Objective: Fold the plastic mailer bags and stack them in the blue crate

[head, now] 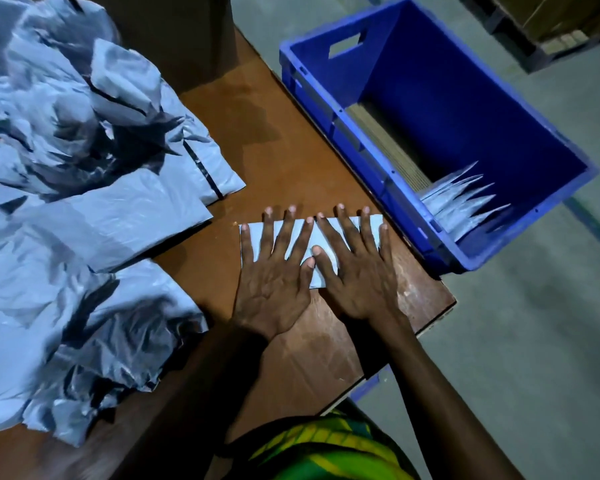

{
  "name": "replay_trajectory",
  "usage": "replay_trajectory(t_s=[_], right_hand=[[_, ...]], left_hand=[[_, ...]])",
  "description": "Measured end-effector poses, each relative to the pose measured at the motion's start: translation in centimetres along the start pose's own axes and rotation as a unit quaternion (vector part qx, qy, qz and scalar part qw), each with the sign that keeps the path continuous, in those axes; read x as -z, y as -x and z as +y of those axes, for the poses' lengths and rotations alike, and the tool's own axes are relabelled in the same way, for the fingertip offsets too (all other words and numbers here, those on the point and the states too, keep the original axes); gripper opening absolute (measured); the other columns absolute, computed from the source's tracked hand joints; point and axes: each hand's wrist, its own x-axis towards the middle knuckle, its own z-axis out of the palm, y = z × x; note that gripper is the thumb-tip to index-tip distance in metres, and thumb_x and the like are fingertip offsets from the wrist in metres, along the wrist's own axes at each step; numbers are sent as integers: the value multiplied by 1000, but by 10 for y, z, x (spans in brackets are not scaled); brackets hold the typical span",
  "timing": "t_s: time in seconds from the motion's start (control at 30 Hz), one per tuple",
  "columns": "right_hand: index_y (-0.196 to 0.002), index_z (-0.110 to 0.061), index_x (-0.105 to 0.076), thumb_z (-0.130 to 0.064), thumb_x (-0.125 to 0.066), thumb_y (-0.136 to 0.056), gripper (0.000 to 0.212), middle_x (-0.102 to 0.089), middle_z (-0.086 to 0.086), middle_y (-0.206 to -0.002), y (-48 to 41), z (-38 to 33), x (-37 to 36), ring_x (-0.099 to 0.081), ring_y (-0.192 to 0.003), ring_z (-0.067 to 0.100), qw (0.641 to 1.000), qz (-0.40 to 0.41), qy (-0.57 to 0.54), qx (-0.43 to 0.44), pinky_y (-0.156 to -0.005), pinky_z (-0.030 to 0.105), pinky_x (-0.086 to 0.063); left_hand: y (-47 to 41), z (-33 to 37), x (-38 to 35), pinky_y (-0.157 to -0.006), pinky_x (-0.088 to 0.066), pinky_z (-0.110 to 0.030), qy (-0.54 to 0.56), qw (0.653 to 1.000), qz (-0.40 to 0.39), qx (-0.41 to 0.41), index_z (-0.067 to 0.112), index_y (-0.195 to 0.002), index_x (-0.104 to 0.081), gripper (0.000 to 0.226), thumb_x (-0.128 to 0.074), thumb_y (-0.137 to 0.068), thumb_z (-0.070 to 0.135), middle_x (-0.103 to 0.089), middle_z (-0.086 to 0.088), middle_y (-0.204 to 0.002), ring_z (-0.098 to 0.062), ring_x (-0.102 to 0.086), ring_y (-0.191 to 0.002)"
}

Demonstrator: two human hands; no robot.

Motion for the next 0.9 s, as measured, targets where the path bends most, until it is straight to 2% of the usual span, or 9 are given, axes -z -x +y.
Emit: replay_trajectory(t_s=[0.2, 0.4, 0.5, 0.57, 0.63, 0.7, 0.73, 0.8, 0.9], right_hand=[[-166, -34, -19, -55, -28, -109, 61, -4, -2, -175, -8, 3, -4, 7, -162, 28, 1000, -12, 16, 2, -129, 55, 0], [-166, -39, -14, -62, -13, -109, 61, -3, -7, -175, -6, -5, 5, 12, -161, 22, 999, -38, 24, -9, -129, 56, 0], [-165, -43, -16, -65, -23, -108, 61, -2, -11, -175, -10, -5, 18, 17, -159, 13, 994, -77, -70, -27, -127, 49, 15], [-163, -41, -25, -64, -40, -105, 64, -9, -12, -174, -20, -1, 30, 13, -159, 9, 974, -109, -191, -61, -123, 44, 22], [-163, -38, -28, -63, -58, -98, 76, -17, -9, -173, -31, 5, 40, 4, -160, 12, 971, -114, -202, -49, -120, 45, 25], [-162, -36, -31, -66, -70, -88, 89, -29, -5, -170, -40, 8, 50, -7, -161, 18, 982, -123, -143, -5, -120, 52, 26], [-161, -35, -36, -66, -74, -83, 92, -38, -4, -165, -45, 8, 58, -18, -159, 19, 983, -132, -125, 14, -122, 56, 24], [-147, -31, -56, -61, -81, -78, 79, -59, -4, -148, -53, 3, 80, -43, -146, 17, 984, -127, -117, 35, -125, 53, 18], [-112, -24, -79, -41, -88, -80, 37, -76, -4, -115, -57, 0, 107, -67, -113, 15, 985, -33, -160, 58, -128, 39, 2]], left_hand=[[-9, -2, -2, -123, -4, -68, -4, 1000, -26, 14, 23, -167, -10, 61, -24, -111, 44, 0, -6, -174, -33, 6, -160], [-8, -6, 8, -124, 1, -65, 34, 997, -62, 3, 25, -167, -11, 62, -15, -110, 49, -2, -3, -175, -28, 8, -160], [-10, -14, 19, -123, 20, -53, 123, 990, -74, 6, 26, -167, -7, 66, -18, -108, 54, -2, 2, -174, -19, 12, -160], [-16, -20, 30, -118, 31, -44, 174, 981, -87, 16, 22, -166, -10, 70, -38, -108, 49, -9, -3, -173, -19, 7, -160], [-26, -21, 44, -124, 20, -46, 198, 975, -96, 22, 16, -163, -23, 82, -68, -98, 38, -25, -11, -166, -30, -7, -159], [-34, -17, 63, -124, -16, -48, 213, 968, -124, 40, 17, -158, -34, 97, -89, -79, 33, -37, -12, -151, -35, -22, -151], [-38, -15, 72, -113, -33, -45, 209, 968, -131, 40, 19, -154, -43, 99, -95, -71, 33, -43, -11, -139, -35, -31, -142], [-41, -15, 91, -84, -40, -37, 173, 978, -117, 24, 19, -135, -62, 85, -99, -60, 36, -49, -5, -113, -32, -48, -119], [-35, -15, 116, -71, -41, -36, 131, 991, -23, 25, 22, -107, -75, 42, -91, -69, 31, -61, -2, -102, -29, -61, -101]])
